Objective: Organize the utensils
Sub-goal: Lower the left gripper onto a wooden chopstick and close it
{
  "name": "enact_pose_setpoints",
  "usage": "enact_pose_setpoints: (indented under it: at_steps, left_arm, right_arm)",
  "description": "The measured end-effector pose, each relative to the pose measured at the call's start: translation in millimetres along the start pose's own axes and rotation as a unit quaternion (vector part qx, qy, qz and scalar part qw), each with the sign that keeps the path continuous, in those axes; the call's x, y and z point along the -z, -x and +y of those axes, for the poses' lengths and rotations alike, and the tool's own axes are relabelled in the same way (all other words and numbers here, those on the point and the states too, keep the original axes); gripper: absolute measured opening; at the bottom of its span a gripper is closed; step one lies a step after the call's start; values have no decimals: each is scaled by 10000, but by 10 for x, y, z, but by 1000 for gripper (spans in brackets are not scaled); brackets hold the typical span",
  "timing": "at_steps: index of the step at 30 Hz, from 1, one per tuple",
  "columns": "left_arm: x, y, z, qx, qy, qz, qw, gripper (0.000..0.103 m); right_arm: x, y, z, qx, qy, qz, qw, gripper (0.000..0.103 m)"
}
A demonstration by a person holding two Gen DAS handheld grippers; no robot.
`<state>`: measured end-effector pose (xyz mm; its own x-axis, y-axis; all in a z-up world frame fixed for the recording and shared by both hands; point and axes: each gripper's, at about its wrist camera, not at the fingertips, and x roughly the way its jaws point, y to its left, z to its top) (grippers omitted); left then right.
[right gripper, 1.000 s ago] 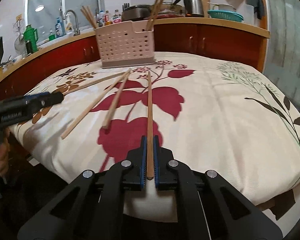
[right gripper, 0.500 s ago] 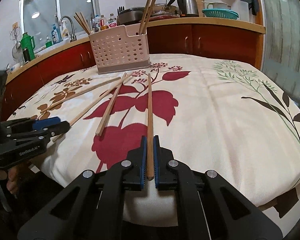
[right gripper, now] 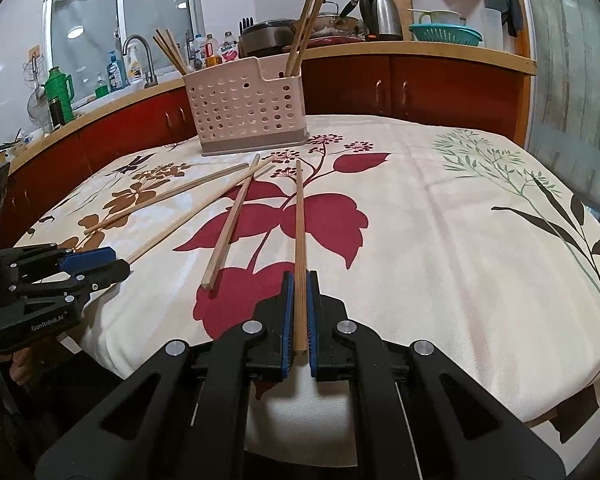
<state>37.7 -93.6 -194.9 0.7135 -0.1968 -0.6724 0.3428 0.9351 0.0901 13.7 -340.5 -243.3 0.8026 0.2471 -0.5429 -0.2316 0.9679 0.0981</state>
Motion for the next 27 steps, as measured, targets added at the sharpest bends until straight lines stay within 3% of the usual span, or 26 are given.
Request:
enact_pose_setpoints:
  at_steps: [1,2,13,15,17,19,21,26,27]
  left_arm:
    - [3,1,-22,-96,-82,-1,9999,8]
    - [8,4,-23,-113,-113,-6,9999,7]
    - [47,26,191,-410,389,64,9984,7]
    - [63,33,188,-381,403,18,9985,11]
    - [74,43,186,-453,399,6,9982,34]
    - [90,44,242,-479,554,-4,9973,44]
    - [100,46,279,-404,630,-11,9972,44]
    - [96,71,125,-306,230,-16,9993,17]
    - [94,72,110,-304,190,-13,9994,16]
  right_arm:
    - [0,2,0,9,1,-3,10000,7]
    - [0,-1,-5,12,1,-4,10000,7]
    - [19,-29,4,-7,22,43,10000,7]
    - [26,-33,-2,-8,17,55,10000,7]
    - [27,-34,-5,-15,3,62,10000,7]
    - [29,-40,-7,-19,-10,72,10000,7]
    - [41,-52,-12,-35,-38,97,9999,7]
    - [55,-55,-8,-30,-37,101,9999,7]
    - [53,-55,-4,-27,-32,101,9999,7]
